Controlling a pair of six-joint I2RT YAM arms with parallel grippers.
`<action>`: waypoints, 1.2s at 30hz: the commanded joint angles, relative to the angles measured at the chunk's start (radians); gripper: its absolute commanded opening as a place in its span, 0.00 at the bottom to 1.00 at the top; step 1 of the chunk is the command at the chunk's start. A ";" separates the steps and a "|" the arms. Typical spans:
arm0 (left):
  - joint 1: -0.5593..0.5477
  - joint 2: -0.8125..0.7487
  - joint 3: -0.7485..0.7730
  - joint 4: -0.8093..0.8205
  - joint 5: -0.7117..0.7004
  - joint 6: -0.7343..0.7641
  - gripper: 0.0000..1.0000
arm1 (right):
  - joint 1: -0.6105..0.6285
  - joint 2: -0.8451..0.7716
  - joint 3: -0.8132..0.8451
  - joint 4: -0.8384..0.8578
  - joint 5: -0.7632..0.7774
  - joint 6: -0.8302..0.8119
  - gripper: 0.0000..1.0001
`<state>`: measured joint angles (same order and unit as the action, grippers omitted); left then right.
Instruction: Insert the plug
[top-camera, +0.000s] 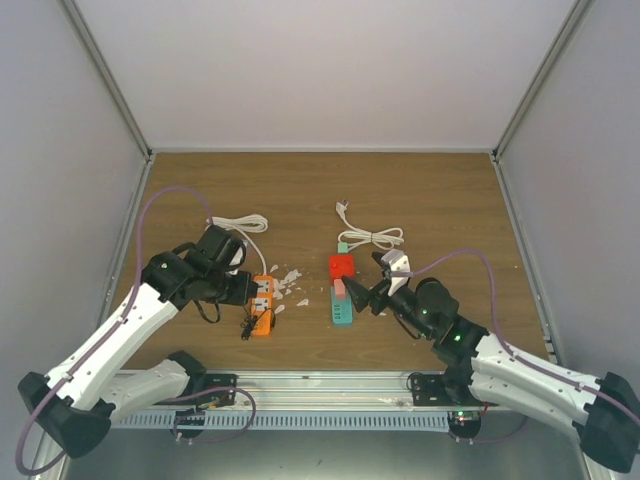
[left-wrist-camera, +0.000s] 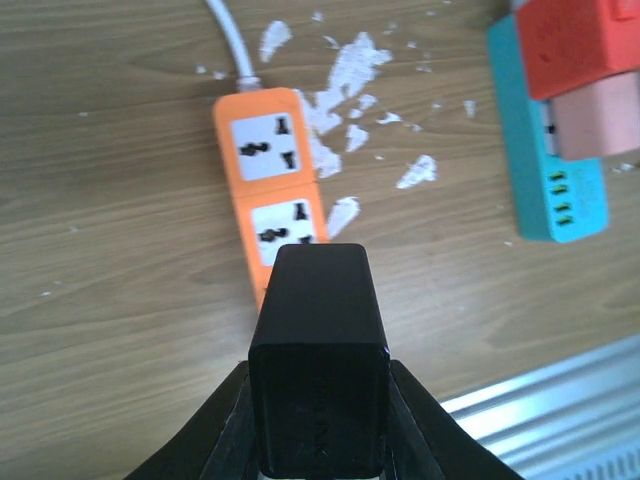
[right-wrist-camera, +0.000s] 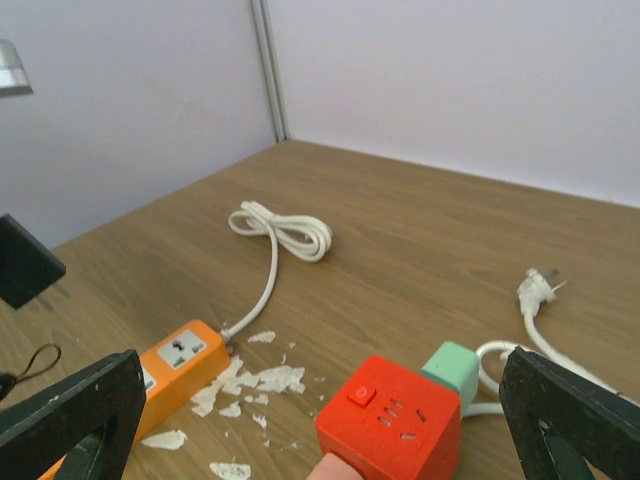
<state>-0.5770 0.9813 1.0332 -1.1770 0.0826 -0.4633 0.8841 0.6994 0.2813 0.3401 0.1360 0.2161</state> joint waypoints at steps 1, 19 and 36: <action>0.003 0.038 -0.002 -0.004 -0.134 -0.012 0.00 | -0.005 0.028 -0.004 -0.004 0.000 0.034 1.00; 0.003 0.301 0.000 0.206 -0.095 0.060 0.00 | -0.008 0.036 -0.031 0.004 0.019 0.043 1.00; 0.003 0.442 -0.032 0.282 -0.115 0.087 0.00 | -0.010 0.035 -0.048 0.017 0.012 0.046 1.00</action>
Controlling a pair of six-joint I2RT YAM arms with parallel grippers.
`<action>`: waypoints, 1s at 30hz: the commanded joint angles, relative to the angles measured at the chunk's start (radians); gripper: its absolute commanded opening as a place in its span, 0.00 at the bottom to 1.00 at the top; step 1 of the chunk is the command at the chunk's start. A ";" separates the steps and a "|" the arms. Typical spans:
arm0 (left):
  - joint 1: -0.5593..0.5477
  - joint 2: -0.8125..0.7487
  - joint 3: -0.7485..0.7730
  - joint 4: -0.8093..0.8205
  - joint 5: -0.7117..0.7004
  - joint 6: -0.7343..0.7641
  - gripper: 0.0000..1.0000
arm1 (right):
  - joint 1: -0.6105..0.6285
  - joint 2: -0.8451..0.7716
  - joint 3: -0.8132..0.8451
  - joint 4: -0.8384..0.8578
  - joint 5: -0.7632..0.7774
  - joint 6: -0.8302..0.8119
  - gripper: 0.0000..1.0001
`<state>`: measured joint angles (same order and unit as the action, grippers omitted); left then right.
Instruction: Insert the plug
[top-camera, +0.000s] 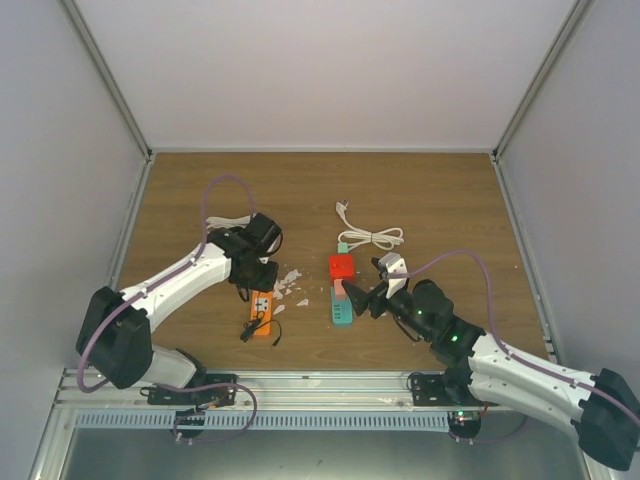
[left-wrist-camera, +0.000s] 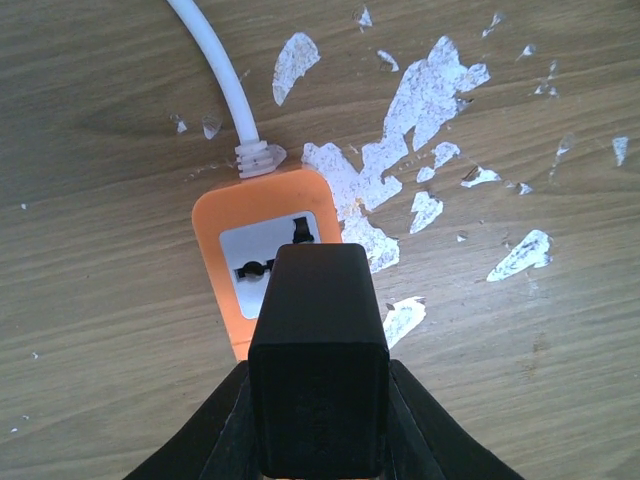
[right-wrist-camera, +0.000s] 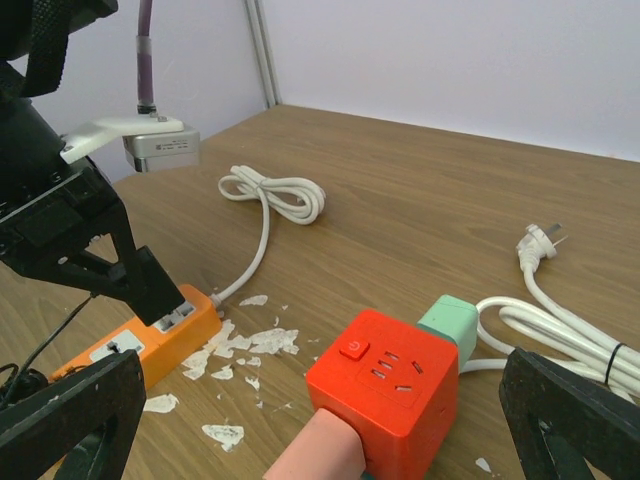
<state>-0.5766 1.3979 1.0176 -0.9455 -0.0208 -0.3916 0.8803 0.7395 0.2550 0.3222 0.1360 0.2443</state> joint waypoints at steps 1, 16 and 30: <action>0.003 0.032 -0.017 0.055 -0.011 0.017 0.00 | -0.006 -0.005 -0.023 0.035 0.012 0.018 1.00; 0.006 0.121 -0.023 0.053 -0.016 0.005 0.00 | -0.006 -0.021 -0.032 0.036 0.003 0.021 1.00; 0.004 0.263 -0.100 0.105 0.029 -0.066 0.00 | -0.006 -0.035 -0.040 0.034 0.008 0.027 1.00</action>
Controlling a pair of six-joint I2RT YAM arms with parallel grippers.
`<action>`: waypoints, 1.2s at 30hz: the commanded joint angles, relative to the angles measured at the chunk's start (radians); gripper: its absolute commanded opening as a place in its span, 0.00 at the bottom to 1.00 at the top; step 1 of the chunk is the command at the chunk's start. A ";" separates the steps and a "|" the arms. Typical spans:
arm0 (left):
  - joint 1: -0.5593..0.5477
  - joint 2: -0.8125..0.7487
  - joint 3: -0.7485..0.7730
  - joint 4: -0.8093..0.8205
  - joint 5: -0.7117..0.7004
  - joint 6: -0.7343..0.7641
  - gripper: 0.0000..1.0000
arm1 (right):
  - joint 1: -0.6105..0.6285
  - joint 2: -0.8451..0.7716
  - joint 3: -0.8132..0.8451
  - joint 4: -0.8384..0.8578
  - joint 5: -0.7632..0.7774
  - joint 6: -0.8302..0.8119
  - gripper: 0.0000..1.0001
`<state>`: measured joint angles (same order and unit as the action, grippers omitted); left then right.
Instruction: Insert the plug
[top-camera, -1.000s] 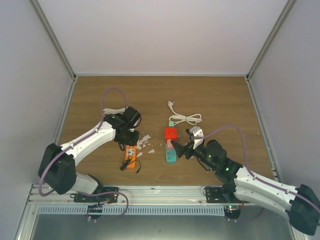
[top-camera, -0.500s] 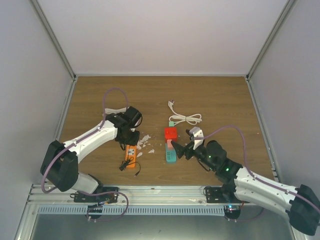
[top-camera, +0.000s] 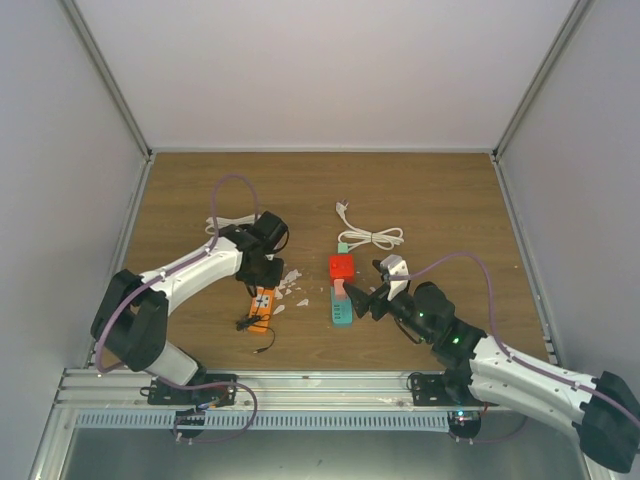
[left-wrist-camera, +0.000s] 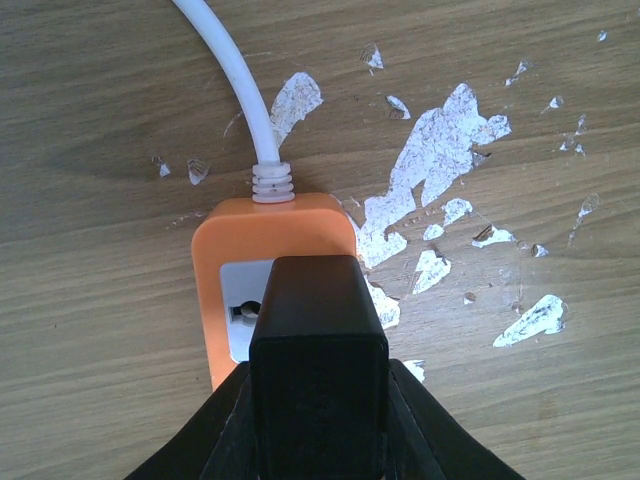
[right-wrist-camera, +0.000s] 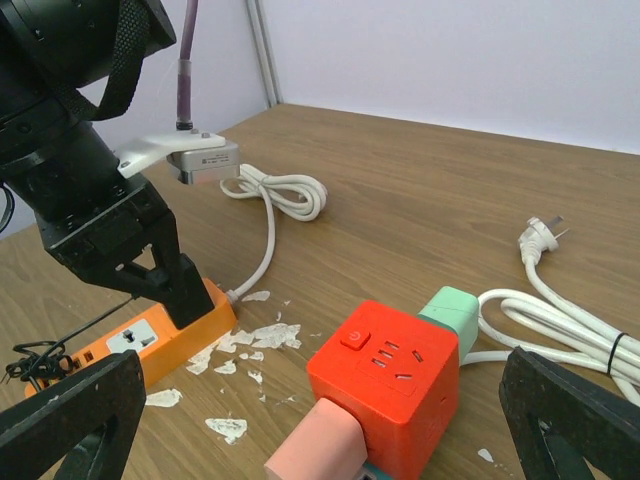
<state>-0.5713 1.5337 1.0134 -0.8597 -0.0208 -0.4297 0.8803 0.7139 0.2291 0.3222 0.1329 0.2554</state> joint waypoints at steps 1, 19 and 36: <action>-0.002 0.143 -0.100 0.024 0.029 -0.026 0.00 | -0.006 -0.011 -0.014 0.034 0.012 0.016 0.99; -0.011 0.375 0.079 0.065 -0.038 0.078 0.00 | -0.006 -0.018 -0.018 0.037 0.016 0.016 1.00; 0.030 0.387 0.235 0.107 -0.041 0.085 0.03 | -0.006 -0.001 -0.007 0.030 0.021 0.017 1.00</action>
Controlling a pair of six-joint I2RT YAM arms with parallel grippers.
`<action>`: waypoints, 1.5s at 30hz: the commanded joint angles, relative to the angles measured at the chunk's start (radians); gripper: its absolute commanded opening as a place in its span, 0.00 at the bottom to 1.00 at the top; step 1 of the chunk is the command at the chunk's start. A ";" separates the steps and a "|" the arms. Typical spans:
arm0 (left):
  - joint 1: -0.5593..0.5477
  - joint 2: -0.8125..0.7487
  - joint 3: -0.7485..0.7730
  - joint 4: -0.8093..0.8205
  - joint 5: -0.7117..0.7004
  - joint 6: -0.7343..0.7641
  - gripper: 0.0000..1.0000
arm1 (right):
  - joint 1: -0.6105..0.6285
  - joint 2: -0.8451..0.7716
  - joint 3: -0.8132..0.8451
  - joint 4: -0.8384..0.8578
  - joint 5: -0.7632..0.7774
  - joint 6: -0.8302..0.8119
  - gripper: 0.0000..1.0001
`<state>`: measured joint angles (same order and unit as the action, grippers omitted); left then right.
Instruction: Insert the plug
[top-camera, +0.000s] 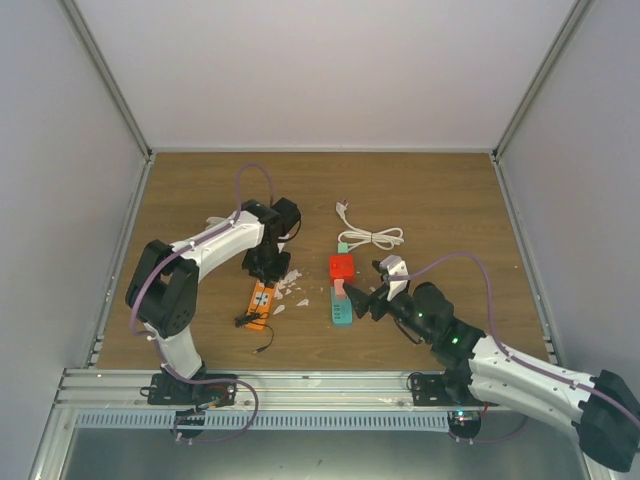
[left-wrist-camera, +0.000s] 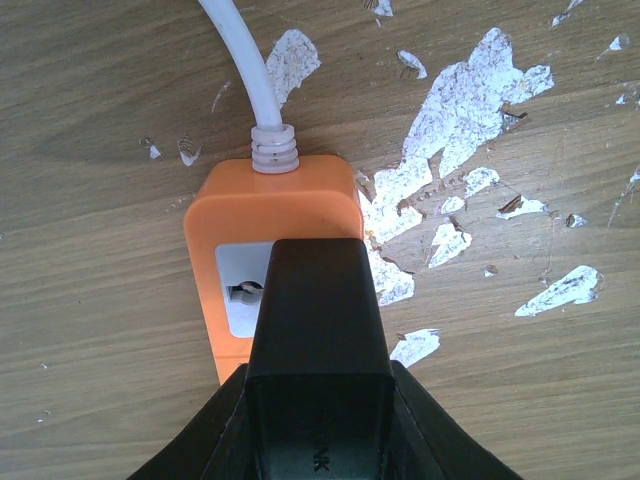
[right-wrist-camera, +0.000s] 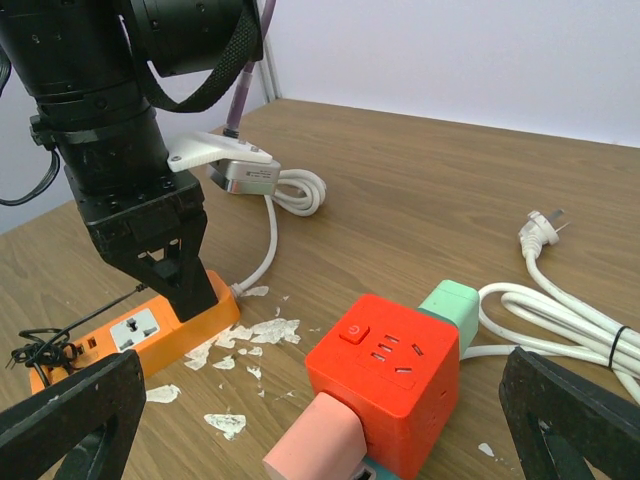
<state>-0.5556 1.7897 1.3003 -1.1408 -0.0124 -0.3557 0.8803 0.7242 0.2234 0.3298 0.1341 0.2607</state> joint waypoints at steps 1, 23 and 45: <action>0.014 0.134 -0.042 0.389 -0.045 0.011 0.04 | -0.006 -0.010 0.001 0.023 0.016 0.011 0.99; 0.014 -0.021 -0.053 0.438 -0.067 0.034 0.99 | -0.007 -0.015 0.008 0.003 0.052 0.054 1.00; 0.009 -0.654 -0.092 0.641 0.135 0.158 0.99 | -0.007 -0.007 0.327 -0.440 0.192 0.332 1.00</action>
<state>-0.5476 1.1984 1.2480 -0.5957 0.0471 -0.2279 0.8787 0.7303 0.4709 0.0483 0.2947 0.5003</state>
